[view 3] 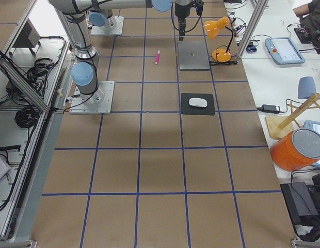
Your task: Place pen and mouse around notebook
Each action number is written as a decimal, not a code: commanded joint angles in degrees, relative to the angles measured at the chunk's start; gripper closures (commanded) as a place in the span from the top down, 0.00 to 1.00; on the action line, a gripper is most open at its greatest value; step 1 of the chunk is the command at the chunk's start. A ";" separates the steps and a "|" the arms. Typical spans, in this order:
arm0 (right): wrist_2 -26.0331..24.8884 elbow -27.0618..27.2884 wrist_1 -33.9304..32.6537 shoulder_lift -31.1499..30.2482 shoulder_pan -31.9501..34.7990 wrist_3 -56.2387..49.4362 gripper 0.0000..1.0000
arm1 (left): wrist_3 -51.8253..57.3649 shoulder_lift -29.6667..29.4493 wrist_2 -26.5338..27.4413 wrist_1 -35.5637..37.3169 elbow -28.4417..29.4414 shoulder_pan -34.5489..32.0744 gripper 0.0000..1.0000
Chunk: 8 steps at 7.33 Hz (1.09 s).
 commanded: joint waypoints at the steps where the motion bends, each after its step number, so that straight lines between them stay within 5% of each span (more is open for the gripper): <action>1: 0.06 0.00 0.13 0.01 -0.33 0.16 1.00 | 8.43 2.20 1.58 2.41 -0.68 3.28 1.00; 8: 0.06 0.00 0.04 -0.26 -0.50 0.16 1.00 | 8.87 1.58 1.05 7.08 -0.50 3.37 1.00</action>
